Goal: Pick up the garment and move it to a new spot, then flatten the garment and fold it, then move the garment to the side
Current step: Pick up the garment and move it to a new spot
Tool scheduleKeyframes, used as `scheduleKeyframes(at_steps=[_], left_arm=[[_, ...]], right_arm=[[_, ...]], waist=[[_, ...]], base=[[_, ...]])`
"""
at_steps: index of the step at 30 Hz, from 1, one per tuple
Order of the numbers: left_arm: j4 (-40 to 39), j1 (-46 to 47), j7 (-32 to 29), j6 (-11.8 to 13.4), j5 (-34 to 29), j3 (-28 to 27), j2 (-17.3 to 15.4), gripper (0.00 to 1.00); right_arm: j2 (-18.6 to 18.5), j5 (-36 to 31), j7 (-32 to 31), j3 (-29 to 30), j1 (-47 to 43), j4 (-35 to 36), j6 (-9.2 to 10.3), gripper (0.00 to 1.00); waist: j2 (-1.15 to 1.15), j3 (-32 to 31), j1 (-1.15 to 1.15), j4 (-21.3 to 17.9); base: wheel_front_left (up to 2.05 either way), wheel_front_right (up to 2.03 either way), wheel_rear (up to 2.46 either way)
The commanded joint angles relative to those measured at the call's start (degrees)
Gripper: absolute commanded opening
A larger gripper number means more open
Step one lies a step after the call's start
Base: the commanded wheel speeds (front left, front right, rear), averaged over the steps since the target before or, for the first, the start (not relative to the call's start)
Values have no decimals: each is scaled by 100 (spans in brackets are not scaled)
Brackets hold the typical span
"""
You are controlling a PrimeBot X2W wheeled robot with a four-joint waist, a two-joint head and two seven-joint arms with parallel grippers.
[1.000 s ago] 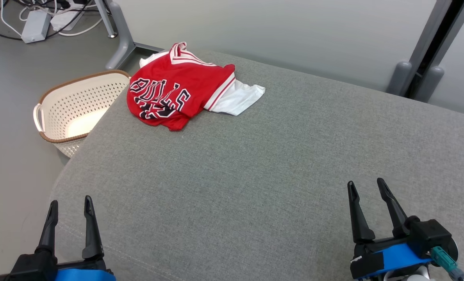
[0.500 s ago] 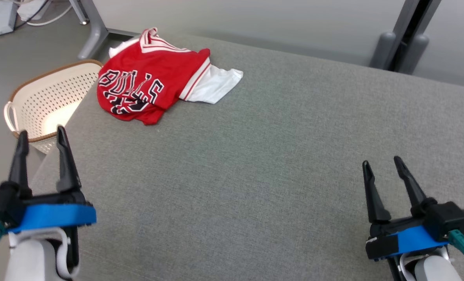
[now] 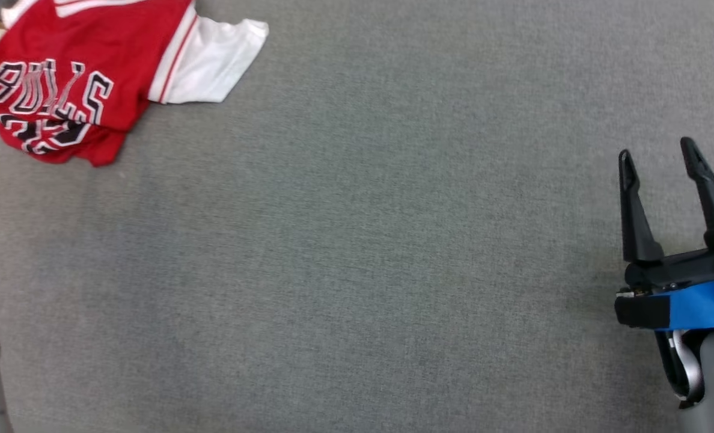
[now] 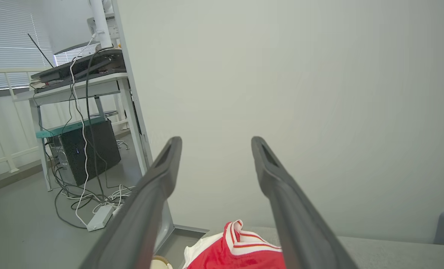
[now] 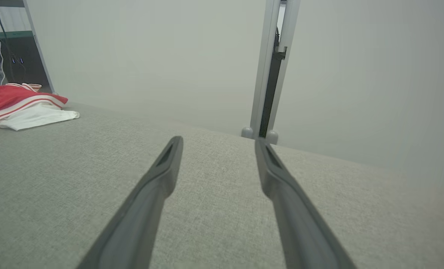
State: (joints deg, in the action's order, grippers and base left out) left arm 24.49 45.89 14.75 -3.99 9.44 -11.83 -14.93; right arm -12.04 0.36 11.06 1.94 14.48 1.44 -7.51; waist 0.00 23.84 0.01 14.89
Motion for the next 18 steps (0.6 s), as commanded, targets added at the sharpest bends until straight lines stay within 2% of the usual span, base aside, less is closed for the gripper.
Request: scheduleKeyframes(at_steps=[1, 10, 18], left_arm=[[212, 290, -47, -33, 24, -7, -118, 100], [1815, 1396, -552, -216, 126, 228, -579, 100], [3185, 1753, -1413, -315, 335, 524, -653, 100]], right_arm=[[-49, -51, -33, 45, 115, 113, 4, 100], [-111, -158, -178, 198, 259, 592, 4, 100], [-142, -189, -250, 276, 332, 751, 4, 100]], waist=[[0, 530, -1, -422], [0, 1119, -1, -697], [0, 1316, -1, -694]], base=[[0, 0, 0], [0, 0, 0], [0, 0, 0]])
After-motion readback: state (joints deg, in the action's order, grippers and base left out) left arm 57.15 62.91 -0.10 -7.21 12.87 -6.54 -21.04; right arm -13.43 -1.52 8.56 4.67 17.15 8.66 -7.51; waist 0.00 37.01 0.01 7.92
